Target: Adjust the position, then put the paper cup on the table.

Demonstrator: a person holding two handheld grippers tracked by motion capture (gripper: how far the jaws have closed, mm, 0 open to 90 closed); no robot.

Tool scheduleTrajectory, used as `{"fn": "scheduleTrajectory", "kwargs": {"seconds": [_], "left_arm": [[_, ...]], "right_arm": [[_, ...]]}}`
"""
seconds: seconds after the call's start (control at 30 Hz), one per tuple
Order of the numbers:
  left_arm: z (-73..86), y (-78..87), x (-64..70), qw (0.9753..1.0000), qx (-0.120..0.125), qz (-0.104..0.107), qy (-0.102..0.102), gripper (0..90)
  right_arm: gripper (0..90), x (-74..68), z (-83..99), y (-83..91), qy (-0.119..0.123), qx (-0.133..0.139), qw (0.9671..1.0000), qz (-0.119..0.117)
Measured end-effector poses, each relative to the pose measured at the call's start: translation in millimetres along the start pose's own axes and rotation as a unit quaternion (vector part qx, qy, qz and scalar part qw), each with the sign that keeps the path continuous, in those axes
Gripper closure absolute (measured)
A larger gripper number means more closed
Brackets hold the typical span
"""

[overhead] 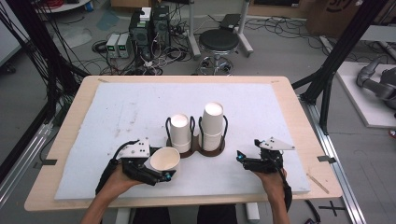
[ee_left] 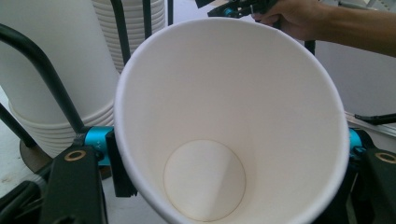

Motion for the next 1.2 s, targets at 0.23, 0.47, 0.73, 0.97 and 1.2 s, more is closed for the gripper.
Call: {"fn": "scheduleTrajectory", "kwargs": {"seconds": [0.23, 0.47, 0.73, 0.97, 1.2], "left_arm": [[2.9, -2.5, -1.6, 1.0000, -0.005, 0.002, 0.002, 29.1], [1.8, -1.5, -2.1, 1.0000, -0.002, 0.001, 0.003, 29.1], [1.7, -0.9, -2.3, 1.0000, -0.002, 0.001, 0.002, 29.2], [1.9, -1.2, -2.9, 1.0000, -0.006, -0.001, 0.001, 29.2], [0.7, -3.2, -1.9, 1.0000, -0.005, -0.004, 0.002, 29.1]], "right_arm": [[15.2, 0.6, 0.0, 1.6, -0.004, 0.010, 0.9999, -0.004], [15.2, 0.7, 1.0, 2.7, -0.005, 0.014, 0.9999, -0.002], [15.2, 2.1, 1.3, 2.1, -0.004, 0.015, 0.9999, -0.001], [15.2, 2.8, 2.5, 0.6, -0.008, 0.012, 0.9999, -0.001], [15.2, 3.0, 3.6, -0.9, -0.006, 0.013, 0.9999, 0.003]]}}
Point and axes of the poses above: each handheld gripper's, and its own axes: y roughly backward along the jaws, z roughly out of its underside, x roughly to its right, the point moved 4 cm from there along -y, roughly forward along the jaws, and after that the axes turned 10 degrees about -x, right-handed, at the moved point
